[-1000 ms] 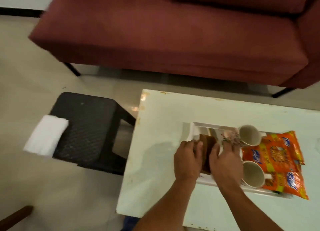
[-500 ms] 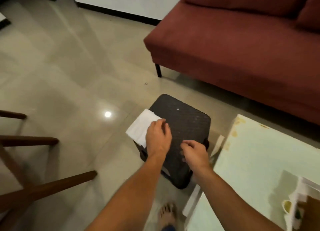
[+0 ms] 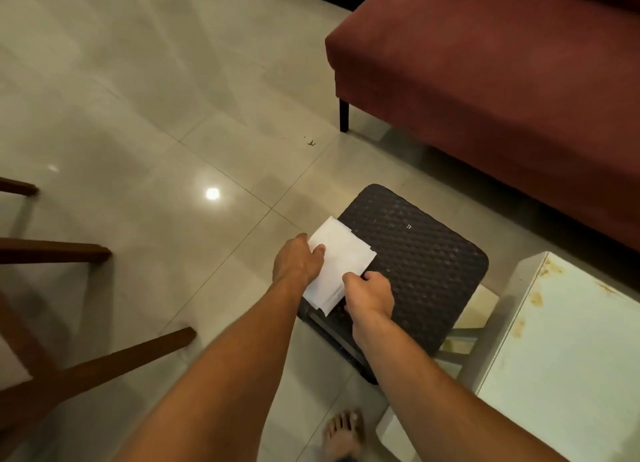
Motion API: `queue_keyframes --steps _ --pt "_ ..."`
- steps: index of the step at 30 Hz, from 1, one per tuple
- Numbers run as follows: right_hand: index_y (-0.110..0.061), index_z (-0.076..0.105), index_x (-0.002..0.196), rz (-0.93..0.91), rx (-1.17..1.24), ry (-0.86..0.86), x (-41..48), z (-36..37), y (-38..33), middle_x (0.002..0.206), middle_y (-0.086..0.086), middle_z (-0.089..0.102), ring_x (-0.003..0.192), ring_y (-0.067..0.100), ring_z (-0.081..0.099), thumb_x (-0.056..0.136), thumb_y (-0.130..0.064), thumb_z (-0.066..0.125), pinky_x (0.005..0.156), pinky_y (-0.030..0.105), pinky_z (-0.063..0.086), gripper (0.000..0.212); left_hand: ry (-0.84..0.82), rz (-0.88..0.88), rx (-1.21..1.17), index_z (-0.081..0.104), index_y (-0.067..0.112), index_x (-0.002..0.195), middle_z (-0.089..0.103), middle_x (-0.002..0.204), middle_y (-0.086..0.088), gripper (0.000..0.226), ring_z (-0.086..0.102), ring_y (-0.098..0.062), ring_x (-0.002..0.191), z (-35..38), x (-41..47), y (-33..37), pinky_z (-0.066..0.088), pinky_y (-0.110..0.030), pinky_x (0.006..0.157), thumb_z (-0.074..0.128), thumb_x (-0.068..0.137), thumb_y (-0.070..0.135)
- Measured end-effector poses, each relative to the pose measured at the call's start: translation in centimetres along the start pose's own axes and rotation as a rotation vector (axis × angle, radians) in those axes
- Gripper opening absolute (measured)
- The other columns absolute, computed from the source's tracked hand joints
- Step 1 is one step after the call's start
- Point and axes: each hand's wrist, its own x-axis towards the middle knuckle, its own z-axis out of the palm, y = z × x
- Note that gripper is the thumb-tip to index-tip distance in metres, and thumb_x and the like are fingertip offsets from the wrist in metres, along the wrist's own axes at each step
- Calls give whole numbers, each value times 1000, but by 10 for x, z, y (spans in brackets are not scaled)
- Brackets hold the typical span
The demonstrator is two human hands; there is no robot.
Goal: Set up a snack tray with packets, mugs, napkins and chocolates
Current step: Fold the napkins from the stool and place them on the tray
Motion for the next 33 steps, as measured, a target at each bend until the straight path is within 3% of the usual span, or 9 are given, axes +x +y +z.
queue_keyframes --steps 3,6,12,15,18,24,28,31,33 --pt "-10 67 105 11 -7 38 2 7 -1 102 9 70 88 27 67 82 -21 63 77 39 58 26 76 43 -4 63 13 131 66 123 -9 45 63 -28 109 0 0 -6 51 -37 90 59 97 42" --pt "-11 68 111 17 -11 45 4 13 -1 105 9 72 91 28 69 80 -22 68 83 41 60 33 130 110 1 69 18 121 66 115 -6 33 62 -25 101 -5 -8 -12 54 -38 87 61 96 36" --pt "-14 67 116 14 13 31 4 17 3 107 5 73 92 23 69 77 -26 79 83 39 60 43 216 348 50 60 21 117 66 110 -1 24 63 -20 93 -9 -29 -20 58 -36 79 55 100 37" --pt "-16 68 112 55 90 -9 2 14 -2 99 0 73 82 14 66 77 -34 80 68 30 54 40 131 483 -6 52 22 118 72 106 -3 24 70 -21 84 -13 -36 -14 61 -33 73 52 102 40" --pt "-15 71 101 190 274 -77 -2 1 -17 87 2 74 73 16 68 76 -39 74 54 26 46 35 40 569 -78 51 24 112 73 94 -1 20 66 -15 70 -24 -39 2 52 -20 60 53 101 40" --pt "-13 72 114 284 545 -345 10 -65 -33 112 12 75 106 31 68 68 -55 67 77 37 53 63 -176 514 -387 63 23 105 72 96 6 15 68 -15 87 -46 -45 73 57 -35 76 62 95 35" --pt "-15 68 127 239 801 -557 13 -127 -26 128 17 69 116 38 63 79 -49 70 85 45 56 59 -367 468 -531 64 23 106 71 104 3 15 68 -18 95 -36 -66 122 59 -39 82 65 95 33" --pt "-9 63 133 123 935 -457 10 -174 -15 127 19 70 122 40 62 88 -26 71 100 53 53 48 -412 424 -578 66 26 111 72 107 3 15 69 -21 99 -9 -90 150 59 -43 87 63 96 26" --pt "-7 66 126 49 878 -285 7 -212 -2 118 16 74 114 37 68 87 -19 74 98 51 55 41 -381 420 -509 67 25 117 72 109 2 21 68 -21 99 20 -115 168 58 -48 89 61 97 25"
